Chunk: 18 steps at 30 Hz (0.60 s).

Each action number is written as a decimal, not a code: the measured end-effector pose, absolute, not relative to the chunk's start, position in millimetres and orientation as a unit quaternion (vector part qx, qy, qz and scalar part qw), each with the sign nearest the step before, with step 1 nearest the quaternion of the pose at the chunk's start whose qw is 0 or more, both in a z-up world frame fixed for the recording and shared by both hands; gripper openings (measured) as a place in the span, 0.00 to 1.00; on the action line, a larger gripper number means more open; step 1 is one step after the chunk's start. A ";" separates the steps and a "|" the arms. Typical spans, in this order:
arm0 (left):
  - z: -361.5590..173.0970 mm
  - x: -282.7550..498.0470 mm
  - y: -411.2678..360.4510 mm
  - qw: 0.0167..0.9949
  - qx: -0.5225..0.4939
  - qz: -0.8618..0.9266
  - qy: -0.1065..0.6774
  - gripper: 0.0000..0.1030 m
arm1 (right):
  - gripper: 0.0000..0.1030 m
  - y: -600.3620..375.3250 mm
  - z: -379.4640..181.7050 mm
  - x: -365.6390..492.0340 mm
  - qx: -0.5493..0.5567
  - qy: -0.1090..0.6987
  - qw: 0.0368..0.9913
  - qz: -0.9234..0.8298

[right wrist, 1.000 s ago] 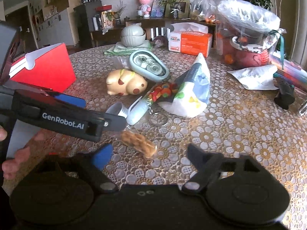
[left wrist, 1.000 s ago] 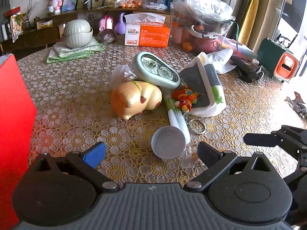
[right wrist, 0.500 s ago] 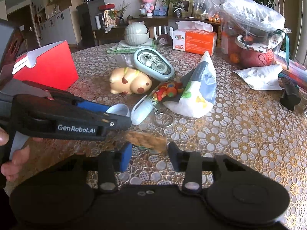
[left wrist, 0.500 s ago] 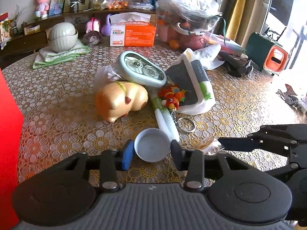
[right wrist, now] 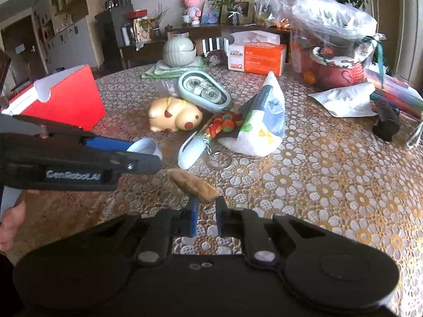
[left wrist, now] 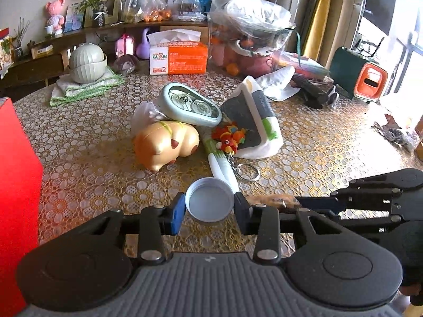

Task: Organize objects
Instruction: 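Grasp the grey round lid with the left gripper while the right grasps the brown biscuit, then carry the lid and biscuit to the red box while the right releases the biscuit inside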

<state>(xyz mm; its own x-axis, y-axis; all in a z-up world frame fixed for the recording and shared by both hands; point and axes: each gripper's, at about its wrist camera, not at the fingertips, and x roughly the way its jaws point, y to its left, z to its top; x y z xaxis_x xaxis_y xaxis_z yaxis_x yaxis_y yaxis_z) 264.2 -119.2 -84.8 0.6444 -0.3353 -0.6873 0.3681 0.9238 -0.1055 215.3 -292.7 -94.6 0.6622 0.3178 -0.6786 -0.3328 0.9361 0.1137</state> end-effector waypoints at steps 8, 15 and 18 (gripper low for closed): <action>-61.2 235.5 -106.0 0.908 0.008 -0.200 0.367 0.37 | 0.12 -293.5 -61.2 187.6 0.004 0.351 0.920 0.175; -31.9 205.2 -86.2 0.913 -0.001 -0.204 0.354 0.37 | 0.12 -278.4 -28.5 164.0 0.007 0.338 0.923 0.183; -19.5 191.6 -72.9 0.915 -0.006 -0.200 0.350 0.37 | 0.12 -266.3 -15.3 155.8 0.009 0.335 0.922 0.194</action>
<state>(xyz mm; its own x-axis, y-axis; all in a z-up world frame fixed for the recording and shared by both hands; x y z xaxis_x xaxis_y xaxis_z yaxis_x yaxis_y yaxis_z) 191.6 -72.9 -19.5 0.6740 -0.3706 -0.6390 0.3626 0.9196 -0.1509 155.8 -266.3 -15.3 0.6996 0.3636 -0.6152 -0.3520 0.9245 0.1461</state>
